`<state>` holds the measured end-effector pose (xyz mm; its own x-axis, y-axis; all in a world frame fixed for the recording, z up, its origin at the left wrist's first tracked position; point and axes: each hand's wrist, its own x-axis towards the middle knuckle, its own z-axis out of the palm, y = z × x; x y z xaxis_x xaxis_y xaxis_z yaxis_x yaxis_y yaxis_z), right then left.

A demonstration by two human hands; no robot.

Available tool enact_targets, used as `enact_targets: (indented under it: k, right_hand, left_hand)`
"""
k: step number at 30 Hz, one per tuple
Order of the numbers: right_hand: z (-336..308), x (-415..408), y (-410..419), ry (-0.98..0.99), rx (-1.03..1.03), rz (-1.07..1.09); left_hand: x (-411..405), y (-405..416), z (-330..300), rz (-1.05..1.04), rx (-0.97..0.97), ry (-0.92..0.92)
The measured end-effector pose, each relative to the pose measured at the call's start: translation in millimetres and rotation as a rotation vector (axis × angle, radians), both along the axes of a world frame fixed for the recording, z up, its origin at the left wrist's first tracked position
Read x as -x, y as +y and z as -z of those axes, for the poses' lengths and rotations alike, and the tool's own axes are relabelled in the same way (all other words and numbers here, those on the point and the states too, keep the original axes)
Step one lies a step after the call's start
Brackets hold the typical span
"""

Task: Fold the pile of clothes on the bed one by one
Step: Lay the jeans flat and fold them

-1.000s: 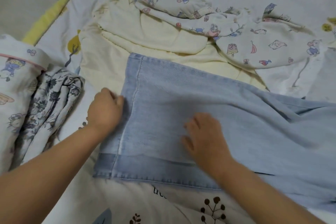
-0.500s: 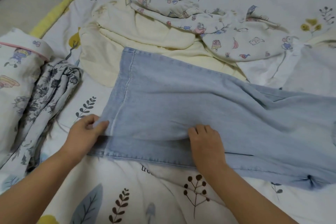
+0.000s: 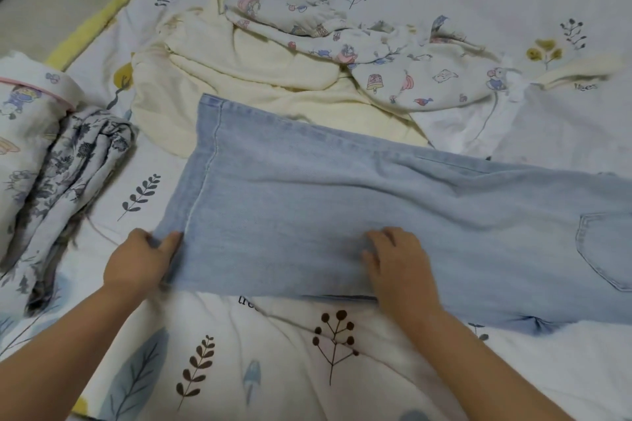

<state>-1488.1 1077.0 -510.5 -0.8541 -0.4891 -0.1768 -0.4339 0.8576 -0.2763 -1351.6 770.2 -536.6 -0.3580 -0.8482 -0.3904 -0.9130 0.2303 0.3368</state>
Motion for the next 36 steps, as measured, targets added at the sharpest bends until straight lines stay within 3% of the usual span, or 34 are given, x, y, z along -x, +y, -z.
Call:
enact_targets:
  k: [4, 8, 10, 13, 15, 17, 19, 24, 26, 29, 32, 36]
  right_hand:
    - [-1, 32, 18, 0.001, -0.079, 0.054]
    - [-8, 44, 17, 0.019, -0.039, 0.083]
    - [-10, 44, 14, 0.046, -0.011, 0.079]
    - [-8, 45, 11, 0.033, -0.028, 0.047]
    - [-7, 49, 9, 0.022, -0.033, 0.028]
    - [-6, 57, 8, 0.043, 0.002, 0.054]
    - [-5, 69, 6, 0.085, 0.067, 0.114]
    - [1, 107, -3, 0.037, 0.027, 0.173]
    - [7, 121, -8, -0.039, -0.039, 0.149]
    - [12, 139, -13, 0.010, -0.096, 0.167]
    - [14, 147, -14, 0.125, -0.008, 0.301]
    - [15, 137, -25, 0.125, 0.139, 0.471]
  left_hand:
    - [1, -2, -2, -0.048, -0.022, 0.117]
    - [-16, -7, -17, 0.042, 0.147, 0.194]
    - [-39, -10, -18, 0.064, 0.219, 0.074]
    - [-71, -18, -9, 0.012, 0.087, -0.161]
    - [-69, -18, -12, 0.012, 0.070, -0.222]
    - [-50, -19, -17, 0.098, 0.261, -0.187]
    - [-14, -11, -26, 0.275, 0.415, -0.036]
    - [92, 8, -27, 0.703, 0.343, 0.201]
    - [122, 9, -17, 0.796, 0.269, 0.155]
    - [143, -2, -2, 0.895, 0.255, -0.082]
    - [145, -7, 4, 0.774, 0.406, 0.021]
    - [142, 5, 6, 0.470, 0.440, 0.289]
